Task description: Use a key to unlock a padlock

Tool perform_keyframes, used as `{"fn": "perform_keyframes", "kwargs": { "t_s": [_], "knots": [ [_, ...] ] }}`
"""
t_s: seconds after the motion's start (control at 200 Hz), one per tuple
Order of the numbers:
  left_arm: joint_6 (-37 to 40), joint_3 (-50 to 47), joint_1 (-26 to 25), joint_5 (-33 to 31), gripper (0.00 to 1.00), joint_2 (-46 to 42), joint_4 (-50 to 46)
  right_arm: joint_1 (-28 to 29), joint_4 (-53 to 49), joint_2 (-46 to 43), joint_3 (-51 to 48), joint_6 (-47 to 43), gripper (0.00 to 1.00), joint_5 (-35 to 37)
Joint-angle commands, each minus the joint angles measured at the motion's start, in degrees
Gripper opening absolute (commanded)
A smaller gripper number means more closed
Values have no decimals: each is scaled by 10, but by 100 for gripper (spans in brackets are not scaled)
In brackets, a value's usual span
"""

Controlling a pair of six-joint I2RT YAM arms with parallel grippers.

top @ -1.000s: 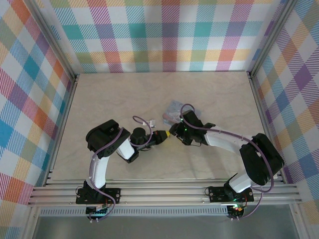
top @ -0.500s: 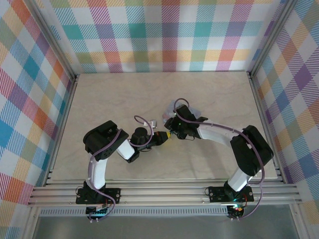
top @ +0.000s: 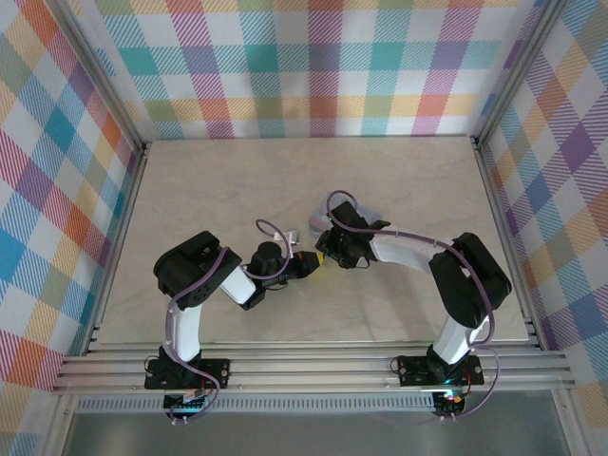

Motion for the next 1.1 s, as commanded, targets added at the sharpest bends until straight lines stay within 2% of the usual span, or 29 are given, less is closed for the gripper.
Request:
{"fn": "perform_keyframes", "kwargs": {
  "t_s": [0.0,0.085,0.275,0.485,0.65,1.1],
  "knots": [
    [7,3,-5,1,0,-16,-39,4,1,19,13,-15,53,1],
    [10,7,-5,4,0,-27,-58,4,-1,29,21,-21,46,2],
    [42,14,-5,5,0,-67,-125,4,-7,23,18,-29,22,10],
    [73,30,-5,20,0,-96,-190,4,-3,4,3,-29,6,16],
    [82,34,-5,24,0,-112,-217,4,23,-6,-17,-24,0,15],
    [72,39,-5,27,0,-112,-227,4,45,-13,-30,-17,0,10]
  ]
}}
